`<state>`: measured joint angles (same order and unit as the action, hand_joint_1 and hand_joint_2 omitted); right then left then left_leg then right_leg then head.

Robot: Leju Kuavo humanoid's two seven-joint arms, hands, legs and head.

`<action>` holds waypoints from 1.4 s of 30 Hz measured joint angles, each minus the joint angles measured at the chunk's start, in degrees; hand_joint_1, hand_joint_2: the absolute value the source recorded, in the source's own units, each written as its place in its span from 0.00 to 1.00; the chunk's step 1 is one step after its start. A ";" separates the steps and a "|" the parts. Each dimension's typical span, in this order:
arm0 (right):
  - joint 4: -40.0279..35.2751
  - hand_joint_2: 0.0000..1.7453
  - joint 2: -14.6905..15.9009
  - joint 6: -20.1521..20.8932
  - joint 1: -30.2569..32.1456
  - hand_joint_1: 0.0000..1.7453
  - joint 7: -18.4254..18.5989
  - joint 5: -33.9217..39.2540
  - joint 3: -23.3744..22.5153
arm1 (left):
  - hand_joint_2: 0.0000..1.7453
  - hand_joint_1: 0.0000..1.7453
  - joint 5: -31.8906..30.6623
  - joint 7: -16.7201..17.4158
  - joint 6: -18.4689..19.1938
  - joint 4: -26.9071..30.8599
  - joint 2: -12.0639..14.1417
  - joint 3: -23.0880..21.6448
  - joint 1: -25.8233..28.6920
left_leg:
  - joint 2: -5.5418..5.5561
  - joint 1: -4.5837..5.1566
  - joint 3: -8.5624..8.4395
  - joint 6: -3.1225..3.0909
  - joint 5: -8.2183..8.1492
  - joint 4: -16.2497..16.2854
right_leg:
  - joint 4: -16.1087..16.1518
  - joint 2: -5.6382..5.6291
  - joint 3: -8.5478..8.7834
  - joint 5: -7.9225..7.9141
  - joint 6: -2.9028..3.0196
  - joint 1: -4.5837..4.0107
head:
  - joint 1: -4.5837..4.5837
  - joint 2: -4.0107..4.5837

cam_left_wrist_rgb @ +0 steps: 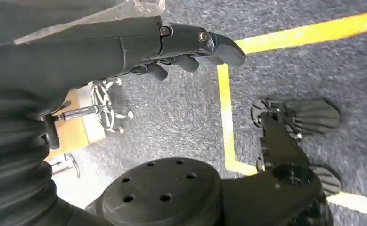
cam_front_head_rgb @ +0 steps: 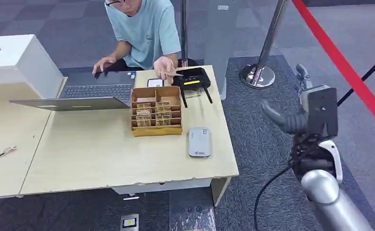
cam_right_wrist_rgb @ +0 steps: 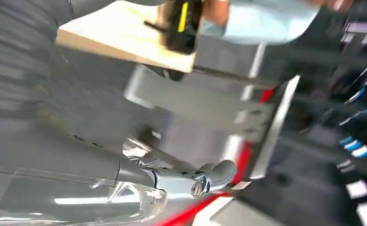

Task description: Pass the card to the sensor for recognition and then transmit it.

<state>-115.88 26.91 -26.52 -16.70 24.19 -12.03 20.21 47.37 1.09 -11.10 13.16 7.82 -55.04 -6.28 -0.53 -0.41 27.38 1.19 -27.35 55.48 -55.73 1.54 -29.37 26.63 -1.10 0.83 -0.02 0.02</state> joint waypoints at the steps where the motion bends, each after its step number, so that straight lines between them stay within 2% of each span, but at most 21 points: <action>1: -0.29 1.00 0.00 2.31 -2.11 0.00 1.65 -4.14 1.72 | 1.00 0.00 -0.20 -0.11 0.11 0.00 0.02 0.00 -0.02 | 0.01 -0.01 -0.03 0.00 0.00 0.00 | 0.00 0.00 0.00 0.00 0.00 -0.01 | 0.00 0.00; 4: -0.31 1.00 -0.22 8.98 -7.54 0.00 6.03 -14.17 7.08 | 1.00 0.00 -1.07 -0.52 0.85 0.00 0.04 -0.20 -0.02 | 0.02 -0.01 0.00 0.01 0.00 0.00 | -0.01 0.00 -0.02 0.00 0.00 -0.01 | -0.02 0.00; 6: 0.00 1.00 -0.50 12.30 -10.51 0.00 7.24 -17.99 10.33 | 1.00 0.00 -1.49 -0.70 1.20 0.00 0.04 -0.66 -0.08 | 0.04 -0.01 0.03 0.01 0.00 0.00 | -0.01 0.01 -0.03 0.00 0.00 -0.01 | 0.00 0.00; 11: 3.58 1.00 -1.57 19.15 -17.11 0.00 6.72 -30.44 17.73 | 1.00 0.00 -3.19 -0.94 2.19 0.00 0.09 -1.64 -0.16 | 0.05 -0.01 0.09 0.01 0.00 0.00 | -0.01 0.01 -0.08 0.00 0.00 -0.01 | 0.00 0.00; 18: 11.40 1.00 -3.93 23.22 -22.39 0.00 4.25 -39.69 24.53 | 1.00 0.00 -4.52 -1.01 2.86 0.00 0.15 -3.06 -0.25 | 0.05 -0.01 0.11 0.01 0.00 0.00 | -0.01 0.01 -0.12 0.00 0.00 -0.01 | 0.00 0.00; 23: 18.70 1.00 -6.68 22.55 -23.91 0.00 1.49 -43.82 27.72 | 1.00 0.00 -5.55 -0.88 3.47 0.02 0.11 -4.31 -0.31 | 0.08 -0.01 0.14 0.01 0.00 0.00 | -0.01 0.01 -0.14 0.00 0.00 -0.01 | -0.02 0.00; 27: 25.05 1.00 -9.20 19.90 -24.85 0.00 -0.46 -45.31 29.58 | 1.00 0.00 -6.08 -0.79 3.48 0.02 0.09 -5.33 -0.39 | 0.07 -0.02 0.14 0.01 0.00 0.00 | -0.02 0.01 -0.15 0.00 0.00 -0.03 | 0.00 0.00; 33: 34.79 1.00 -13.92 16.58 -25.80 0.00 -3.77 -42.57 31.52 | 1.00 0.00 -6.89 -0.76 3.83 0.02 0.02 -6.31 -0.45 | 0.07 -0.03 0.14 0.01 0.00 0.00 | -0.02 0.01 -0.16 0.00 0.00 -0.04 | 0.00 0.00; 42: 45.52 1.00 -19.38 12.78 -27.91 0.00 -5.61 -40.74 32.77 | 1.00 0.00 -7.37 -0.74 4.00 0.02 -0.04 -7.17 -0.55 | 0.06 -0.03 0.14 0.01 0.01 0.00 | -0.02 0.01 -0.18 0.00 0.00 -0.04 | 0.00 0.00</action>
<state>-70.36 7.52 -13.75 -44.62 18.58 -52.76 52.98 40.00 0.35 -7.10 13.18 7.78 -62.21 -6.83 -0.47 -0.43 27.52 1.21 -27.34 55.48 -55.75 1.55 -29.55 26.63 -1.10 0.80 -0.02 0.02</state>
